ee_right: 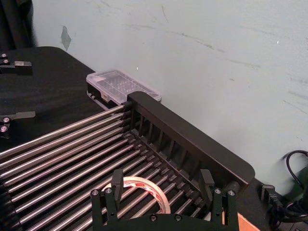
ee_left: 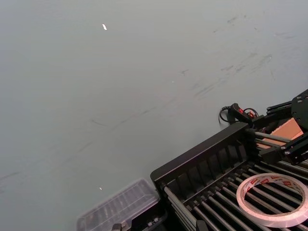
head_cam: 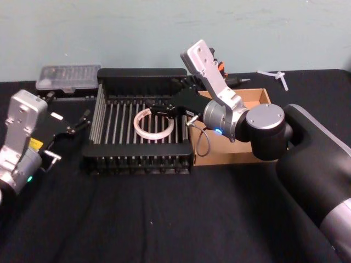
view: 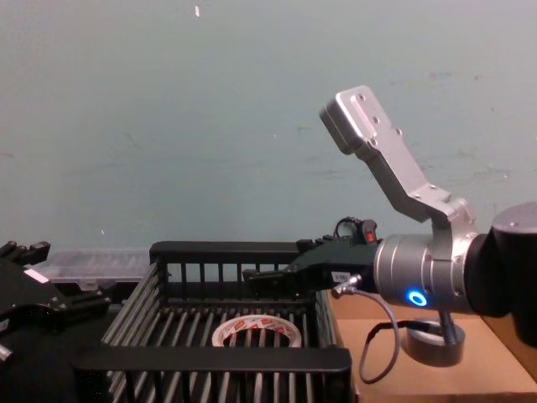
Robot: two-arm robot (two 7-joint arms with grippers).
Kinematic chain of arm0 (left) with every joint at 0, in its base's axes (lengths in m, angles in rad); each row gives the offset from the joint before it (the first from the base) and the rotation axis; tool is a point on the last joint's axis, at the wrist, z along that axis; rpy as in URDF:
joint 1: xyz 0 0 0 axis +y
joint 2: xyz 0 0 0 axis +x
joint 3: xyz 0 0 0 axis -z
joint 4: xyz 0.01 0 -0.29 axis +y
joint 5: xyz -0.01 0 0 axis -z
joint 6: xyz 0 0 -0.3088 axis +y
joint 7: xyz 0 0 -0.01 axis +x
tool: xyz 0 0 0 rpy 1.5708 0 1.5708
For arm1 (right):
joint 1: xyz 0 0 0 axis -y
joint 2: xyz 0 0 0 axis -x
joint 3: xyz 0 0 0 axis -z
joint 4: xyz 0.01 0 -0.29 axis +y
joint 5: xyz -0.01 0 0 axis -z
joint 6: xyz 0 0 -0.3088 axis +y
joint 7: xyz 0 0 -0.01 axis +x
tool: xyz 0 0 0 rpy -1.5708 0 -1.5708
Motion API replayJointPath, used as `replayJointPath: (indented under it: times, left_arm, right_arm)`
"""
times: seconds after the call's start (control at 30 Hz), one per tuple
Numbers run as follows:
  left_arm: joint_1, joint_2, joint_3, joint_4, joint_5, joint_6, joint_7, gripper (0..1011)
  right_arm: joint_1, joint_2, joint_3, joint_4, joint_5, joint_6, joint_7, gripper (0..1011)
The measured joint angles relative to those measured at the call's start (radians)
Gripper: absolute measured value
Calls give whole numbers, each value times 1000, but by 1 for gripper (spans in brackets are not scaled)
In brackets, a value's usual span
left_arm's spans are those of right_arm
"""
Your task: Pick up the white tape and place it into the black box , Pick up the silver tape and place it into the brown box.
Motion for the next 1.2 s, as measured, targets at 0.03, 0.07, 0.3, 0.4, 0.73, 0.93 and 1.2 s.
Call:
replayJointPath:
  times: [0.03,0.07,0.3,0.4,0.73,0.93,1.2]
  left_arm:
    - [0,0,0,0,0,0,0,1001]
    - [0,0,0,0,0,0,0,1001]
    - [0,0,0,0,0,0,0,1001]
    - [0,0,0,0,0,0,0,1001]
    - [0,0,0,0,0,0,0,1001]
    - [0,0,0,0,0,0,0,1001]
    - [0,0,0,0,0,0,0,1001]
  right_arm:
    - [0,0,0,0,0,0,0,1002]
    - [0,0,0,0,0,0,0,1002]
    - [0,0,0,0,0,0,0,1002]
    - [-2,0,4,-3,0,-1,1,1002]
    - [-58,28,36,-119,9,6,-1,1002]
    - [-103,59,58,-209,11,14,-19,1002]
    - [-183,103,115,-334,13,16,-69,1003]
